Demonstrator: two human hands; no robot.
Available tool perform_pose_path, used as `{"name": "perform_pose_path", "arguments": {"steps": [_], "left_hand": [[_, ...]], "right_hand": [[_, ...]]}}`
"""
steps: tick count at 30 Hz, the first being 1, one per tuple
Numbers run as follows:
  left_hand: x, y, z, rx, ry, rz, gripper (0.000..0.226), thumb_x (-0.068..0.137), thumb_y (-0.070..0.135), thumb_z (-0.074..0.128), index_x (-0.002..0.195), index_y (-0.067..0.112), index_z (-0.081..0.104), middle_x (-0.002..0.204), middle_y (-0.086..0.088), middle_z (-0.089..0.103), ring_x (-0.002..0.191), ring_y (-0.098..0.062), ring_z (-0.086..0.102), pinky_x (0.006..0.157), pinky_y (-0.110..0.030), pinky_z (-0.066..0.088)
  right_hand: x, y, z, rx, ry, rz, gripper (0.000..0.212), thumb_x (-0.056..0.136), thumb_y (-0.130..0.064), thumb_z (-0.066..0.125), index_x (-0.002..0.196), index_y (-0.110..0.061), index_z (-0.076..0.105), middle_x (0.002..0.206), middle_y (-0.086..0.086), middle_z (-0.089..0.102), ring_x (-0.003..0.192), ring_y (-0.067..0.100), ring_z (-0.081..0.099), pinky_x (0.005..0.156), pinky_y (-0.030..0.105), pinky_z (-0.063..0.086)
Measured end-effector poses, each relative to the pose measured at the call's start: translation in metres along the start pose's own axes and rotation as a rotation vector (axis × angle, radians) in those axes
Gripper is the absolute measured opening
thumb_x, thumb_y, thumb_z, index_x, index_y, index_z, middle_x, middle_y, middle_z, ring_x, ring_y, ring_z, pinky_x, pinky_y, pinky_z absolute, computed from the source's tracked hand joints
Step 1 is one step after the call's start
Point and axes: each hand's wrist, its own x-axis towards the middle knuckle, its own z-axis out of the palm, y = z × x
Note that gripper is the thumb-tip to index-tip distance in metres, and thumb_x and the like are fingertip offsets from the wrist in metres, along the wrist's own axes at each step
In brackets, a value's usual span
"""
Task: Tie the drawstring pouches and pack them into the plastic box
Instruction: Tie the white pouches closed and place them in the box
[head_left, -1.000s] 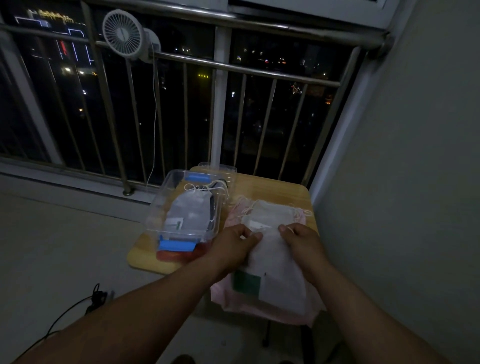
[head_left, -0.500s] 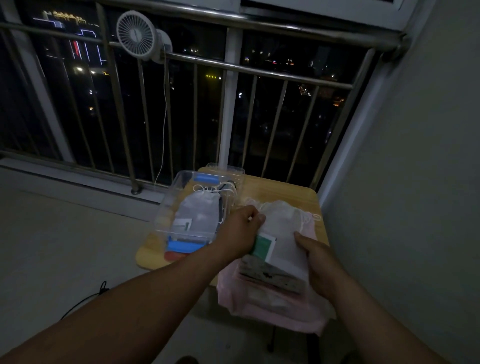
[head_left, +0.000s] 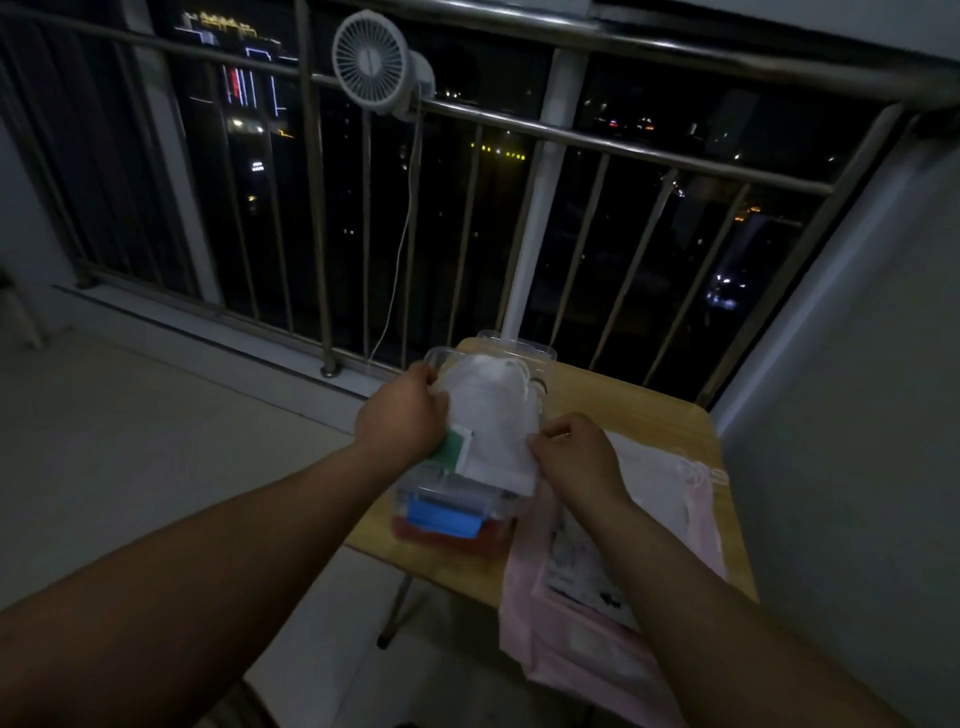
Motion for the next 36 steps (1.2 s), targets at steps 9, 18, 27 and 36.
{"name": "perform_pose_path", "arguments": {"steps": [9,18,27,36], "left_hand": [[0.031,-0.007,0.067,0.263,-0.328,0.473,0.06,0.101,0.029,0.054,0.158,0.021,0.035,0.161,-0.007,0.036,0.145,-0.029,0.038,0.116,-0.045,0.037],[0.067,-0.022,0.128,0.622,-0.655,0.414,0.071,0.103,0.038,0.042,0.162,0.036,0.002,0.171,0.005,-0.001,0.158,-0.033,-0.003,0.121,-0.064,0.013],[0.066,0.0,0.101,0.637,-0.679,0.406,0.053,0.106,0.033,0.04,0.157,0.033,0.028,0.168,0.002,0.02,0.156,-0.032,0.01,0.119,-0.07,0.014],[0.031,0.043,0.061,0.484,-0.427,0.477,0.049,0.104,0.027,0.045,0.153,0.026,0.041,0.166,-0.002,0.027,0.156,-0.027,0.016,0.122,-0.062,0.014]], "right_hand": [[0.031,-0.003,0.038,-0.503,0.054,-0.29,0.031,0.098,-0.026,0.049,0.127,-0.023,0.061,0.126,0.002,0.06,0.117,0.026,0.051,0.096,0.042,0.046],[0.051,0.026,0.032,-0.266,0.086,-0.39,0.028,0.099,-0.012,0.055,0.126,-0.016,0.062,0.128,0.002,0.058,0.117,0.02,0.055,0.091,0.033,0.046],[0.054,0.058,0.005,-0.098,0.145,-0.219,0.025,0.102,-0.015,0.054,0.125,-0.021,0.062,0.119,-0.01,0.058,0.108,0.009,0.057,0.088,0.027,0.045],[0.023,0.113,-0.06,-0.141,0.168,0.057,0.033,0.101,-0.011,0.053,0.132,-0.01,0.062,0.138,0.009,0.061,0.117,0.027,0.06,0.087,0.027,0.039]]}}
